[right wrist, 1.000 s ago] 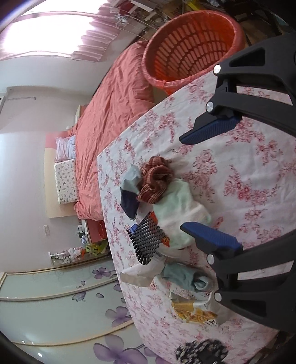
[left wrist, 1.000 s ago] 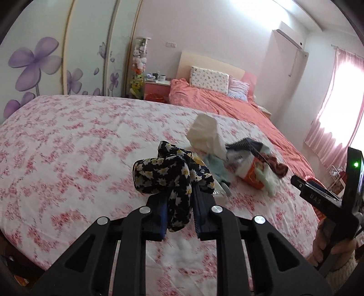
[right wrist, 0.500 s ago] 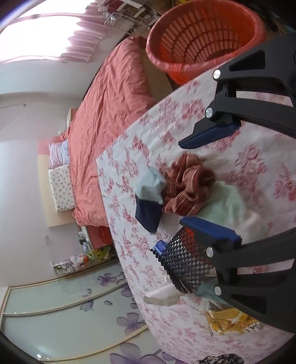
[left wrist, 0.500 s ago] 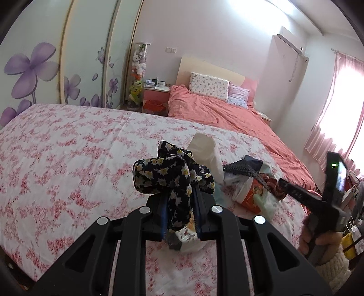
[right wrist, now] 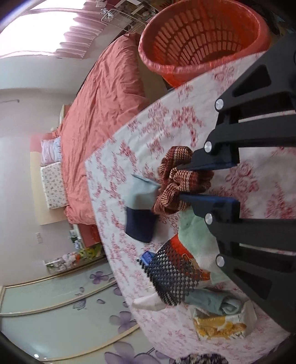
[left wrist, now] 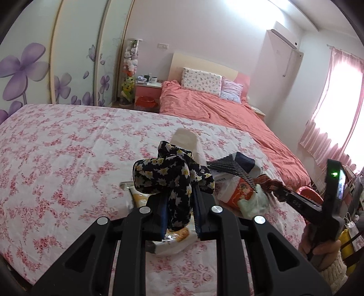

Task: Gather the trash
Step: 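Carry scrunchie and striped cloth over the basket and open both tools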

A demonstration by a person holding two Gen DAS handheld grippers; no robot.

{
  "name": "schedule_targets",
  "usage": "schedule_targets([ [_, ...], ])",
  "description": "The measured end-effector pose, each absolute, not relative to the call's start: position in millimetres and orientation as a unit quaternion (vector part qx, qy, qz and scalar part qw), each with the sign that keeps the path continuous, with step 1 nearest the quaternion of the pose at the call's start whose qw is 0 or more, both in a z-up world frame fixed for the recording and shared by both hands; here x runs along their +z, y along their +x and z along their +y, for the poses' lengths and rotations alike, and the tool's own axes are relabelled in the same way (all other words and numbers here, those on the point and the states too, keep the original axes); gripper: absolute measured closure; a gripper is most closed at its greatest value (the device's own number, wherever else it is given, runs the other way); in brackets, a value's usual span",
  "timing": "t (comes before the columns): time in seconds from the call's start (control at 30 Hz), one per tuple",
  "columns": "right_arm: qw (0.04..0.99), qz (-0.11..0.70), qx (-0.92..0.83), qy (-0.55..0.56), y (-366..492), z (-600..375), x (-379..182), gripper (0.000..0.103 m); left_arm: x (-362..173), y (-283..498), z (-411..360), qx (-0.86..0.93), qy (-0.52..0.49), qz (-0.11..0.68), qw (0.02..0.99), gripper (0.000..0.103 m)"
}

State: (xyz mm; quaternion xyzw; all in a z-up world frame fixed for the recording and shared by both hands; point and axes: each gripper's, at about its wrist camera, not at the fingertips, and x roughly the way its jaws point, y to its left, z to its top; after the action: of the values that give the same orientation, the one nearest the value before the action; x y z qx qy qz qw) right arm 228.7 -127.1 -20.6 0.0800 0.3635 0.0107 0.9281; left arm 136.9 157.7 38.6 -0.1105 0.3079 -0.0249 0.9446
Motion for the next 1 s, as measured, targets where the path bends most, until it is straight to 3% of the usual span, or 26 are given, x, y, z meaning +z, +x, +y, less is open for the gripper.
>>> schedule_targets([
  [0.63,0.962,0.237,-0.084,0.107,118,-225,42,0.085,44,139,64,-0.127,-0.088,0.309,0.938,0.085],
  [1.0,0.96,0.192,-0.169,0.113,87,-283,44,0.085,48,143,-27,-0.224,-0.068,0.306,0.923,0.085],
])
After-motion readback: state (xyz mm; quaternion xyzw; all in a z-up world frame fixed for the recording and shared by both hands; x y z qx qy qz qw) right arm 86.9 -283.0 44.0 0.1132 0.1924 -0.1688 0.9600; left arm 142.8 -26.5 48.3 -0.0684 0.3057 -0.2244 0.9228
